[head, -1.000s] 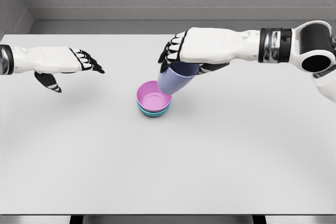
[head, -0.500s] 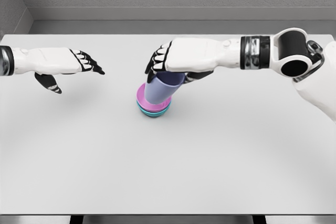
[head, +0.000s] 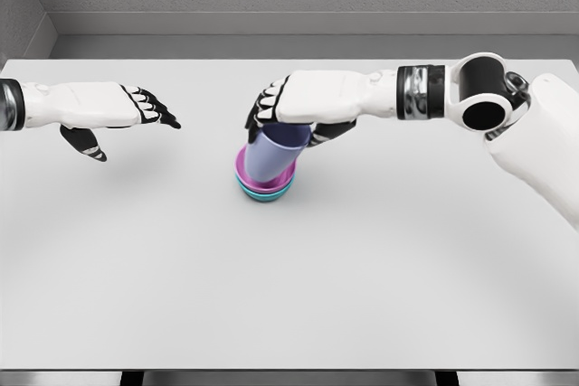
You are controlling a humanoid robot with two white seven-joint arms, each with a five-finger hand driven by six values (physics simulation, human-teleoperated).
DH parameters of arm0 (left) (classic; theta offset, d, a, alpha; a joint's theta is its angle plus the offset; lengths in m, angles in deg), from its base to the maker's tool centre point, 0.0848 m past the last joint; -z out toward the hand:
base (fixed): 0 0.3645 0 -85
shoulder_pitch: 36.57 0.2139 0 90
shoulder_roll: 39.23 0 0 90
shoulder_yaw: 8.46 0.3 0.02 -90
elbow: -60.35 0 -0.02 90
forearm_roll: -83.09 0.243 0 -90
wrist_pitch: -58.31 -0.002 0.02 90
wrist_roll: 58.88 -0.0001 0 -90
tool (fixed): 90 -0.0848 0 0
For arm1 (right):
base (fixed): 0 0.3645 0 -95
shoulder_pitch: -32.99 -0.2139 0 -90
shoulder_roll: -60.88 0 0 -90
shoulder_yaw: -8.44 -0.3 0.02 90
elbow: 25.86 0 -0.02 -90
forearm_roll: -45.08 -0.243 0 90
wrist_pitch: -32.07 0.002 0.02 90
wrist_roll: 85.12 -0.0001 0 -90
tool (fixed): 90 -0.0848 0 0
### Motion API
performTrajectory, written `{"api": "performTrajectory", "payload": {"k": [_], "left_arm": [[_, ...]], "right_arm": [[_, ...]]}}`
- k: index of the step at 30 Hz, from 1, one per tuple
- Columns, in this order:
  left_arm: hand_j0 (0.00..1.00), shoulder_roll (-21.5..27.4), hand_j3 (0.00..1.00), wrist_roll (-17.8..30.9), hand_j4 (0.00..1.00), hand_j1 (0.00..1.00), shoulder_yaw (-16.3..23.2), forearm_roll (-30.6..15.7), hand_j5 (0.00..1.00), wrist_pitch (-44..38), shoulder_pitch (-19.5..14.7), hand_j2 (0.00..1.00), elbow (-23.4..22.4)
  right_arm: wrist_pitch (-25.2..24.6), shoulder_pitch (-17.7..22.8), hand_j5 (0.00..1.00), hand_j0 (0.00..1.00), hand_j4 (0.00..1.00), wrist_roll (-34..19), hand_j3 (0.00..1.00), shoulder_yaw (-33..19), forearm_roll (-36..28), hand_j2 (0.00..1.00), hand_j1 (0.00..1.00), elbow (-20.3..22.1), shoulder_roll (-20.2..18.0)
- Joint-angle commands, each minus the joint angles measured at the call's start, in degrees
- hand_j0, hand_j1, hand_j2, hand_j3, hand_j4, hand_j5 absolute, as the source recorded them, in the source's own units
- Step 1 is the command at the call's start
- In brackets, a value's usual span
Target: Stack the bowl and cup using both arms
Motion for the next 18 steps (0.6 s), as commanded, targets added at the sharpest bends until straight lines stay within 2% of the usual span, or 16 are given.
{"api": "performTrajectory", "payload": {"k": [1,15,18], "left_arm": [[1.0,-0.03,1.0,-0.06,1.0,1.0,-0.05,-0.27,1.0,-0.13,0.0,1.0,-0.01],[1.0,-0.03,1.0,0.03,1.0,1.0,-0.05,-0.27,1.0,-0.13,0.0,1.0,-0.01],[1.0,-0.03,1.0,0.03,1.0,1.0,-0.05,-0.27,1.0,-0.13,0.0,1.0,-0.01]], "right_arm": [[-0.18,0.0,0.67,0.67,0.67,0.03,0.67,-0.03,-0.34,0.67,0.67,-1.51,0.31],[-0.18,0.0,0.67,0.67,0.67,0.03,0.67,0.06,0.27,0.67,0.67,-2.56,0.93],[-0.18,0.0,0.67,0.67,0.67,0.03,0.67,0.05,1.24,0.67,0.67,-3.71,2.07]]}}
